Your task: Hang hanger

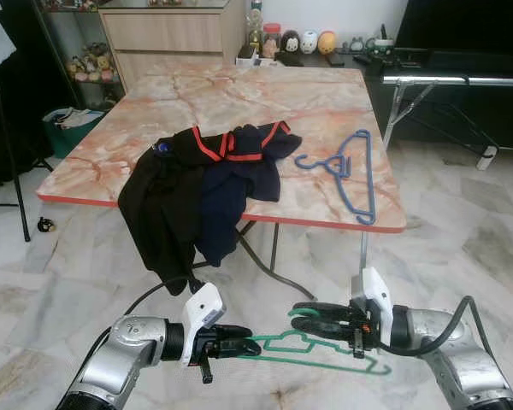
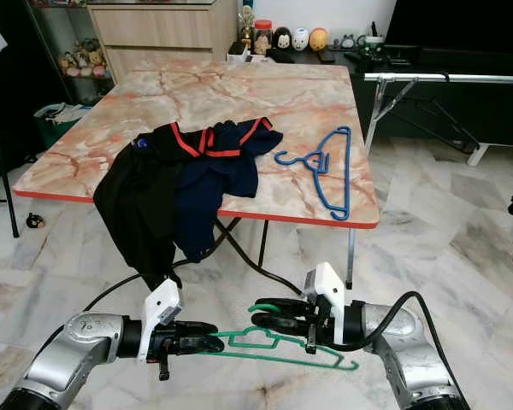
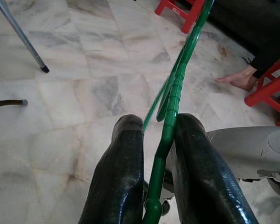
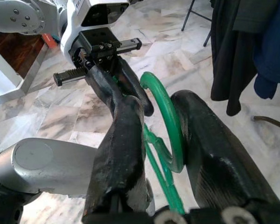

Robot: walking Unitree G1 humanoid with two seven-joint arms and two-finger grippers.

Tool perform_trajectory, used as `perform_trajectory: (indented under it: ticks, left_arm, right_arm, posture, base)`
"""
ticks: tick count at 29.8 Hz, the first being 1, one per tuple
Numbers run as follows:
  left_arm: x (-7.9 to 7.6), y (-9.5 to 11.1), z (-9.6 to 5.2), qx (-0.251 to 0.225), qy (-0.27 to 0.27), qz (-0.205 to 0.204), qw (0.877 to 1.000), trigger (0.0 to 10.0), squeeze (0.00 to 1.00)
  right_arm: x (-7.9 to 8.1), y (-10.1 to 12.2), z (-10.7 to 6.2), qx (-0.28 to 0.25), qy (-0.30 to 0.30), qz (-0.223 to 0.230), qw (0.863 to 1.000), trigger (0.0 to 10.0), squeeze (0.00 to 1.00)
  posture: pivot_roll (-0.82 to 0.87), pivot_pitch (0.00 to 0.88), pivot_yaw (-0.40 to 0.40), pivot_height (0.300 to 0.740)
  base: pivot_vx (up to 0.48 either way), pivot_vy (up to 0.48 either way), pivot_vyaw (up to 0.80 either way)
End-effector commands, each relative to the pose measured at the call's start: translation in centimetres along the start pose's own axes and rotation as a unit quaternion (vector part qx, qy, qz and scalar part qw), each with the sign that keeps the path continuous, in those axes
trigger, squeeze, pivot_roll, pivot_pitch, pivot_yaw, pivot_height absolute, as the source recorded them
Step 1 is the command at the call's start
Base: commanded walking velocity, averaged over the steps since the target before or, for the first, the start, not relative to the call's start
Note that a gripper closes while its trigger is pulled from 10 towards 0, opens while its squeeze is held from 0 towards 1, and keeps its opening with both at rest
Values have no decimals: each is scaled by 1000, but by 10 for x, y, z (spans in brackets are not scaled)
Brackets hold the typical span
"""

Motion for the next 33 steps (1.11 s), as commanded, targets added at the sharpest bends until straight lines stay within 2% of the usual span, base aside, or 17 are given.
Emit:
perform_trajectory:
  ticks: [1, 10, 11, 13, 14, 15, 19, 22, 24, 27, 33]
  left_arm:
    - [0, 3, -1, -7, 3, 8, 1000, 0, 0]
    - [5, 2, 0, -12, 19, 6, 1000, 0, 0]
    - [6, 2, -1, -13, 23, 6, 1000, 0, 0]
    - [7, 1, -1, -12, 24, 6, 1000, 0, 0]
    - [7, 1, -1, -13, 25, 5, 1000, 0, 0]
    - [7, 1, -1, -13, 25, 5, 1000, 0, 0]
    - [9, 0, -1, -14, 29, 6, 999, 0, 0]
    - [10, 0, -1, -15, 34, 8, 999, 0, 0]
    - [12, 0, 0, -15, 37, 8, 999, 0, 0]
    - [12, -1, 0, -15, 38, 7, 999, 0, 0]
    - [12, -2, 1, -16, 37, 6, 999, 0, 0]
  right_arm:
    - [4, 1, -1, -1, 10, 1, 1000, 10000, 1000]
    - [27, -10, -4, 11, 59, 30, 998, 10000, 1000]
    - [35, -15, -8, 21, 77, 38, 996, 10000, 1000]
    - [41, -21, -11, 33, 85, 43, 995, 10000, 1000]
    - [41, -30, -16, 55, 78, 40, 995, 10000, 0]
    - [41, -30, -16, 55, 78, 40, 995, 10000, 0]
    - [23, -47, -27, 98, 10, 27, 995, 10000, 0]
    - [14, -50, -32, 113, -20, 15, 993, 10000, 0]
    - [0, -52, -37, 114, -69, 7, 991, 10000, 0]
    - [-10, -50, -39, 105, -100, 7, 989, 10000, 0]
    - [-4, -55, -39, 106, -86, 9, 991, 10000, 0]
  posture:
    - [76, 21, 6, 740]
    - [76, 21, 4, 740]
    - [75, 20, 3, 740]
    - [75, 20, 3, 740]
    - [72, 20, 3, 740]
    - [72, 20, 3, 740]
    - [70, 18, 4, 740]
    - [70, 15, 4, 740]
    - [69, 12, 5, 740]
    - [68, 11, 6, 740]
    - [68, 2, 7, 740]
  base:
    - [0, 0, 0]
    - [0, 0, 0]
    - [0, 0, 0]
    - [0, 0, 0]
    - [0, 0, 0]
    - [0, 0, 0]
    - [0, 0, 0]
    - [0, 0, 0]
    - [0, 0, 0]
    - [0, 0, 0]
    - [0, 0, 0]
Point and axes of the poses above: a point about 5 cm out from each wrist's last joint towards the gripper, its own z axis pointing out of the wrist towards the gripper, its own y axis along the axis of the wrist's last joint, x = y × z, the point moved 5 cm from there along z, pointing out of the wrist towards the gripper, and after that the axes turned 9 degrees about -z, right-handed, at the moved point
